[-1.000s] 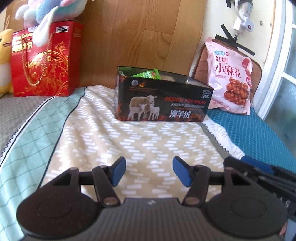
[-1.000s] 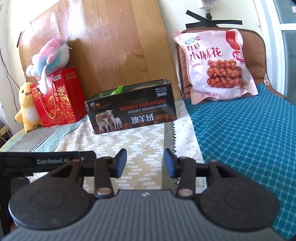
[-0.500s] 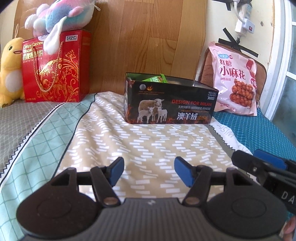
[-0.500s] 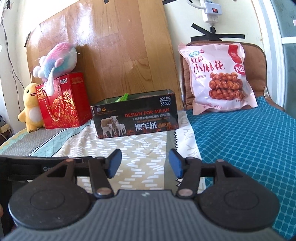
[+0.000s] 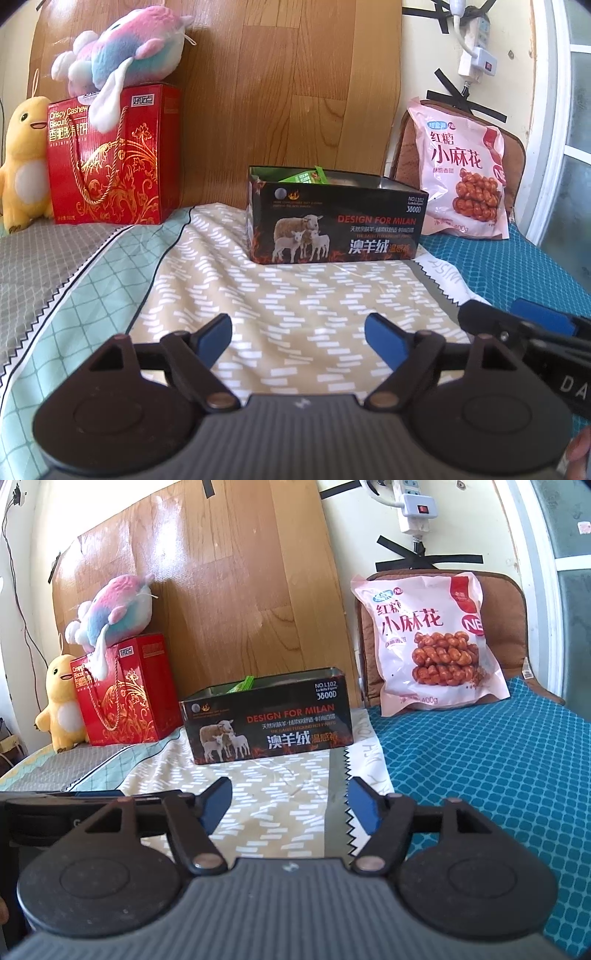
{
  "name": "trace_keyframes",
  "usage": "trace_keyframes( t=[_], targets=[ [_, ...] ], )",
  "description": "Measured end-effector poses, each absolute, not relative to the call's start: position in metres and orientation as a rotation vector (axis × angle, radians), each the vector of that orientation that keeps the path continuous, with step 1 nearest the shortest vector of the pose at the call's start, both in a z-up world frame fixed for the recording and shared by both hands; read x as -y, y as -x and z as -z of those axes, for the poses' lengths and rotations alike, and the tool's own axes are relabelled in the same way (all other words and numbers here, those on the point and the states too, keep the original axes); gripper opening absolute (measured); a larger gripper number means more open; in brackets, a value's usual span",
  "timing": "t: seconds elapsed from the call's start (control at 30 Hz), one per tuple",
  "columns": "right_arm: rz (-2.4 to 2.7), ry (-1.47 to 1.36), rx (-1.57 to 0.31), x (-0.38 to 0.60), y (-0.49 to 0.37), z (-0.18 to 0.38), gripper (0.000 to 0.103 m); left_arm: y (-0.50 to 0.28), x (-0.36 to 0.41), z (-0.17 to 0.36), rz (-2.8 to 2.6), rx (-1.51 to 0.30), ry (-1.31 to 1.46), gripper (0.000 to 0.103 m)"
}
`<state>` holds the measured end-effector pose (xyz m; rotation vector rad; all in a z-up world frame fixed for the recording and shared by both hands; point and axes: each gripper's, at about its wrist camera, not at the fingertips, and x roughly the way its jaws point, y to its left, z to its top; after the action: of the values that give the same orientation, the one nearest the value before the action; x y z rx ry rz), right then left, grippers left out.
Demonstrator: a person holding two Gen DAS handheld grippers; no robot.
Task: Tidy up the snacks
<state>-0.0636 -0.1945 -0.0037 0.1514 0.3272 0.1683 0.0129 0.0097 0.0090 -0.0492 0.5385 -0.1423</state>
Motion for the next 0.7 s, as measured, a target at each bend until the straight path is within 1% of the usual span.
trace_keyframes(
  t=[0.3,0.7],
  targets=[
    [-0.156,-0.138,-0.326,0.1926,0.0648,0.0028,0.079,-0.0091,-0.0084,-0.0105,0.133,-0.517,0.035,0.087],
    [-0.139,-0.147,-0.332,0.1926,0.0642,0.0029,0.080,-0.0086,-0.0121,-0.0112,0.134,-0.512,0.054,0.092]
  ],
)
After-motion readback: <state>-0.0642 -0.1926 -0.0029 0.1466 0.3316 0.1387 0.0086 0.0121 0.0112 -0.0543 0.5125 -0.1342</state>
